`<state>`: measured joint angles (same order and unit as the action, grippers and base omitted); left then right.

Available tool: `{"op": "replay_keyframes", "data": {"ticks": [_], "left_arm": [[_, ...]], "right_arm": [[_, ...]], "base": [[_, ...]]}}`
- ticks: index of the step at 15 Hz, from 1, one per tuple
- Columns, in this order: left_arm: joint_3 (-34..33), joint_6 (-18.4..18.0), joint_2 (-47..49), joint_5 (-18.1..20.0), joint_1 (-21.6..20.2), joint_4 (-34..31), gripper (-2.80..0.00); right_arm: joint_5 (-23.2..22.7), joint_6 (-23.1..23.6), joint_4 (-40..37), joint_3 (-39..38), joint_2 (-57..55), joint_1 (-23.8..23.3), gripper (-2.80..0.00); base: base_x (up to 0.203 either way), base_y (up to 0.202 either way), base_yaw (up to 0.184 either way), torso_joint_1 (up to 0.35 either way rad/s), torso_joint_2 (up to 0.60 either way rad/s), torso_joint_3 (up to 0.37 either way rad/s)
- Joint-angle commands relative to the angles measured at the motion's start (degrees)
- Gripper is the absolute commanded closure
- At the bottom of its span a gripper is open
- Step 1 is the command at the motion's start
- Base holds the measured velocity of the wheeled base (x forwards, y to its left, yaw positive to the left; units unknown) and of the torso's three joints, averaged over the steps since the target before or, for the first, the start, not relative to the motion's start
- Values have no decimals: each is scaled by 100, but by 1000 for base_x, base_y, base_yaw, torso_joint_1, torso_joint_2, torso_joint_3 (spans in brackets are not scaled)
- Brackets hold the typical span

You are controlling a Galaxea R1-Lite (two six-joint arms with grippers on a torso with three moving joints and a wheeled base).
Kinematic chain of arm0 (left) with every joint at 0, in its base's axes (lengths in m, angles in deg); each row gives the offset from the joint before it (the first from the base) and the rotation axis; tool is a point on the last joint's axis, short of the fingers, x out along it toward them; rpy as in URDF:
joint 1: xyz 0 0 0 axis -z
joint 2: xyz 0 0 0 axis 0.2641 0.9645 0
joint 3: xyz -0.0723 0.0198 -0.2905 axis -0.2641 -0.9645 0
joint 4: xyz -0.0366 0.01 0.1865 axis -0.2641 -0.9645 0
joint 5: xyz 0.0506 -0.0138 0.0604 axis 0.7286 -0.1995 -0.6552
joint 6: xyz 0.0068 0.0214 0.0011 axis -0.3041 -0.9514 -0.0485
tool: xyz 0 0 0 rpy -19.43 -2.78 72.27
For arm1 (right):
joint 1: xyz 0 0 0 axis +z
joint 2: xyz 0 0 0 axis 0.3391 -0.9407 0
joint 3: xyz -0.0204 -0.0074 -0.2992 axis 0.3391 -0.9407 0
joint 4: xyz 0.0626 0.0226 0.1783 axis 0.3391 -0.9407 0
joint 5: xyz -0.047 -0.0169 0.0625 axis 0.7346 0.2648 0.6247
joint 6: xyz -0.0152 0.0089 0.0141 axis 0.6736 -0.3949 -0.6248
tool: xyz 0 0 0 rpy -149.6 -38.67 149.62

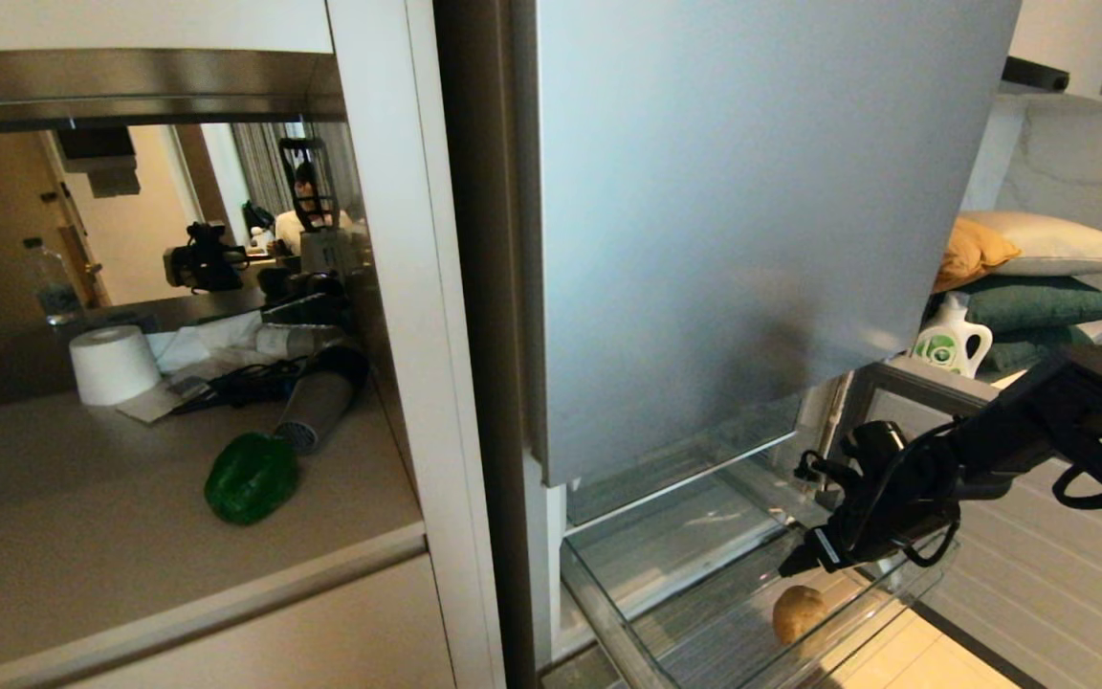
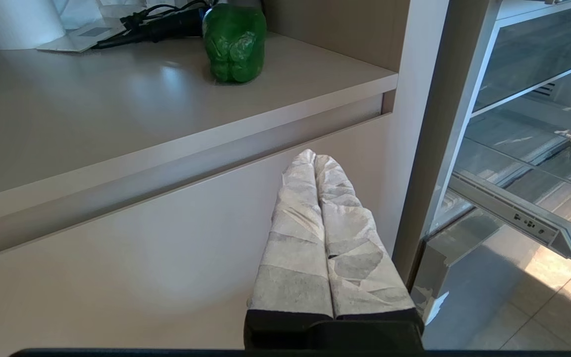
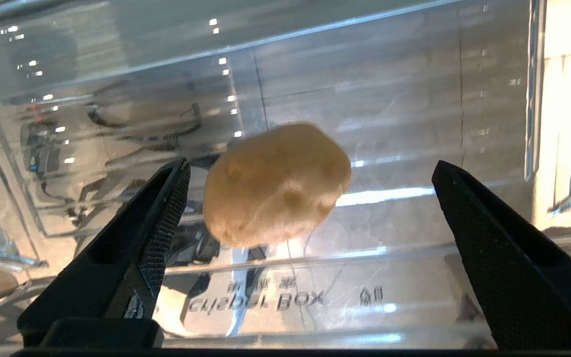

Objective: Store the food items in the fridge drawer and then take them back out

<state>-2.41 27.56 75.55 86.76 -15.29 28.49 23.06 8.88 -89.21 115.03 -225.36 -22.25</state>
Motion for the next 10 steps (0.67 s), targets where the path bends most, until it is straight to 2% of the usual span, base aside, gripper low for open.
{"op": "replay_keyframes", "data": {"ticks": [1, 3, 10], "left_arm": [[-9, -1, -2, 0, -2, 21, 0], [-18, -5, -2, 0, 5, 22, 0], [-17, -12, -2, 0, -2, 22, 0]], "right_arm": [[0, 20, -14, 190, -220, 14, -280], [14, 30, -150, 431, -392, 8, -280], [21, 74, -1584, 1646, -672, 12, -280]], "base": [[0, 0, 0, 0, 0, 0], [0, 0, 0, 0, 0, 0], [0, 0, 0, 0, 0, 0]]}}
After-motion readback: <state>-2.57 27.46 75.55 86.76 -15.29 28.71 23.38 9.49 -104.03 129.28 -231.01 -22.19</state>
